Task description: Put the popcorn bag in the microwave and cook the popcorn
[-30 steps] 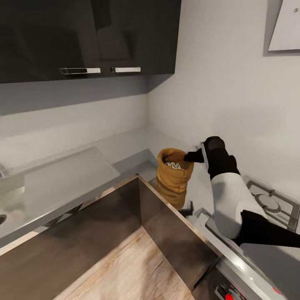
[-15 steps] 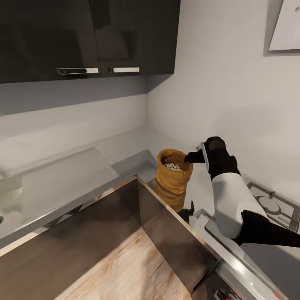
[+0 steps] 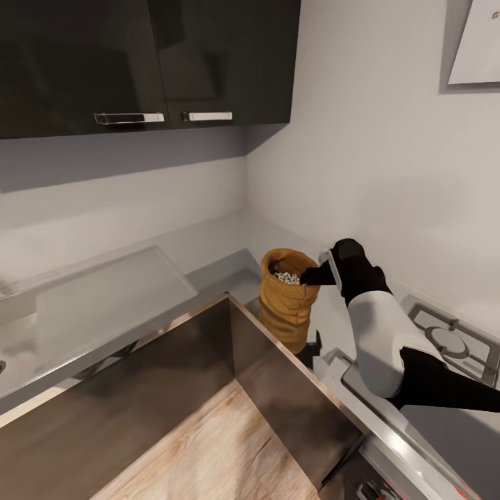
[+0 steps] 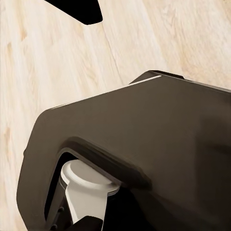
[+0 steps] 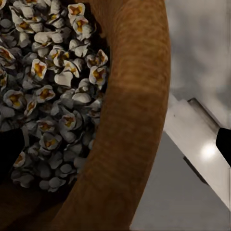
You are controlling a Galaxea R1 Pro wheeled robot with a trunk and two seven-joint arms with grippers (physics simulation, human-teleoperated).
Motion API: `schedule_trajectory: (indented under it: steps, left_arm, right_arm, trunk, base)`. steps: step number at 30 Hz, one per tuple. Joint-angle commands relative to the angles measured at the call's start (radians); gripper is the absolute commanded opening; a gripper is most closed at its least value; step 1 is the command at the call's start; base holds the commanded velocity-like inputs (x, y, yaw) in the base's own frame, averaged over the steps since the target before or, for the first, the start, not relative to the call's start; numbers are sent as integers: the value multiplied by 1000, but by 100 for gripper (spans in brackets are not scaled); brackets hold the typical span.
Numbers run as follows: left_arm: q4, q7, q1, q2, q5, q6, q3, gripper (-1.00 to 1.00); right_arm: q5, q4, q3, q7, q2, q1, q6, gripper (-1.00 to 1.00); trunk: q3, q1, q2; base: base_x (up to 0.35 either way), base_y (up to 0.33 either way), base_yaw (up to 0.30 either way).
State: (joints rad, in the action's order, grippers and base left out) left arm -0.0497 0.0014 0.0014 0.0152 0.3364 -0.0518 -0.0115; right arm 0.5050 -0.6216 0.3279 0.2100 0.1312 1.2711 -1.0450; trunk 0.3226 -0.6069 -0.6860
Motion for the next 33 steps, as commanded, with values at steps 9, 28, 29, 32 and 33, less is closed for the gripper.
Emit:
schedule_trajectory:
  steps: [9,28,29,32,33]
  left_arm:
    - [-1,0,0,0,3,-2,-1,100]
    - [-1,-1,0,0,0,-2,-1,100]
    - [-1,-1,0,0,0,-2,-1,100]
    - [-1,-1,0,0,0,-2,-1,100]
    - [-1,-1,0,0,0,-2,-1,100]
  right_arm:
    - [10,0,7,7,1,1,-2,100]
    - [14,8,106,-12,5,-13,124,100]
    - [14,8,106,-12,5,-13,127,100]
    - [14,8,106,-15,5,-7,148,100]
    - [13,8,106,-15,5,-7,158,100]
  trunk:
    - [1,0,-1]
    - [1,0,-1]
    - [1,0,-1]
    - [1,0,-1]
    - [1,0,-1]
  base:
    - [0,0,0]
    - [0,0,0]
    - [0,0,0]
    - [0,0,0]
    - [0,0,0]
